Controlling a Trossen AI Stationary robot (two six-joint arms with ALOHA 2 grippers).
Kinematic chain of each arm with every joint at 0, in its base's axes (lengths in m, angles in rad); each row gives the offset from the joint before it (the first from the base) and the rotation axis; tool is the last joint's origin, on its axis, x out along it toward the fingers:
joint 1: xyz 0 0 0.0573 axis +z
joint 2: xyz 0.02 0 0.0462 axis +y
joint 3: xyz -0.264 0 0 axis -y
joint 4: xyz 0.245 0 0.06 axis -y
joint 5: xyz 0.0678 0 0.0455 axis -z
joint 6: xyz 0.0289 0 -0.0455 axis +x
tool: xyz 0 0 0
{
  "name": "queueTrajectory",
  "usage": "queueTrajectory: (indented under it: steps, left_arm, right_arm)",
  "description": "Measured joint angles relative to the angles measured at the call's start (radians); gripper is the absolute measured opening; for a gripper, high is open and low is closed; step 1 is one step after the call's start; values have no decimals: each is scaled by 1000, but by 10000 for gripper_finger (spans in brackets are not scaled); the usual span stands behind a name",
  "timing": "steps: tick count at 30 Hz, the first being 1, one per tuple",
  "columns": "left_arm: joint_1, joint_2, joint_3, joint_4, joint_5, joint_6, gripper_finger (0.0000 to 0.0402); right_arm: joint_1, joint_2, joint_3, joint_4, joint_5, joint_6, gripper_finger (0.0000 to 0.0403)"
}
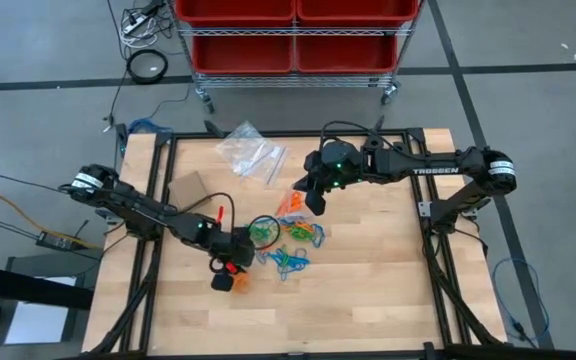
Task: Sort rubber bands
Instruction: Put the orange rubber band into the transparent zip bag
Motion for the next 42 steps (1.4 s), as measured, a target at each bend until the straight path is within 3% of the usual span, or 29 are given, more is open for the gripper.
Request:
queueTrajectory:
  steps: [5,13,16,21,28,34,42]
  left_arm:
    - [0,12,0,7,16,-33,150]
    - [0,134,2,47,62,-80,158]
    - [0,154,5,80,65,-79,126]
    - [3,143,8,121,93,-57,15]
    - [0,89,118,-3,93,2,14]
    - [-13,-6,279,-132,-98,159,5]
    - [4,-33,452,-122,-414,460,3]
  right_arm:
    - [0,0,0,0,0,-4,0]
    - [0,0,0,3,0,-9,0]
    - [0,0,0,2,0,-9,0]
    - [0,0,0,3,0,-10,0]
    - [0,0,0,3,1,-10,0]
    - [0,0,0,4,1,-10,0]
    - [9,8,0,11,1,17,0]
